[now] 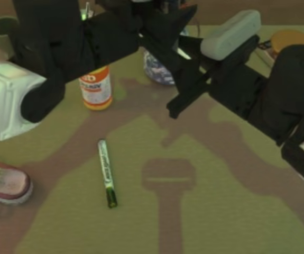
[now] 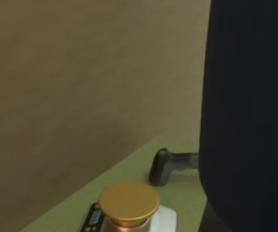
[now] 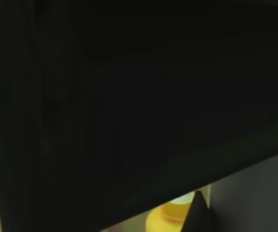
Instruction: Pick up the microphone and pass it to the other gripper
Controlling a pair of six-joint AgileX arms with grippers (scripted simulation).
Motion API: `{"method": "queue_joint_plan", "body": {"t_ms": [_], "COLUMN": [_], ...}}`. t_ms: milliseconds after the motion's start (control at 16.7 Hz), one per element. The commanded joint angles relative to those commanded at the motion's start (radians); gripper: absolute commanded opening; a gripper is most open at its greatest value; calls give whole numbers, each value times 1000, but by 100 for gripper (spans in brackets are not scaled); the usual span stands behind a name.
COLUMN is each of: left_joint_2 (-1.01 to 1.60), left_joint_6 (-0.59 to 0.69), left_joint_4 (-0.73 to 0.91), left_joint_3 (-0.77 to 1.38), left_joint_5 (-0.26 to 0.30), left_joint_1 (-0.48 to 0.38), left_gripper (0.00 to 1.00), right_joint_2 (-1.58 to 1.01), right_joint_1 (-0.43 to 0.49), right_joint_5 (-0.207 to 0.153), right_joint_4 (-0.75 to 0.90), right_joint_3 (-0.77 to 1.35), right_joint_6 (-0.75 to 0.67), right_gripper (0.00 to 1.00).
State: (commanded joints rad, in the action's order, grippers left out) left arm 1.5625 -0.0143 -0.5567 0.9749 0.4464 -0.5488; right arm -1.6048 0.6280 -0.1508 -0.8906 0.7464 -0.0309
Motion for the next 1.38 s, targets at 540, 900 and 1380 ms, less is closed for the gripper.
{"method": "queue_joint_plan", "body": {"t_ms": [540, 900, 1380], "left_joint_2": [0, 0, 0], "left_joint_6": [0, 0, 0], "left_joint_4": [0, 0, 0], "left_joint_3": [0, 0, 0], "left_joint_5": [0, 0, 0], "left_joint_1": [0, 0, 0], "left_gripper": [0, 0, 0], "right_joint_2": [0, 0, 0], "right_joint_1": [0, 0, 0], "right_joint_5": [0, 0, 0], "right_joint_4": [0, 0, 0], "right_joint_3": [0, 0, 0], "right_joint_6": [0, 0, 0], "right_gripper": [0, 45, 100]}}
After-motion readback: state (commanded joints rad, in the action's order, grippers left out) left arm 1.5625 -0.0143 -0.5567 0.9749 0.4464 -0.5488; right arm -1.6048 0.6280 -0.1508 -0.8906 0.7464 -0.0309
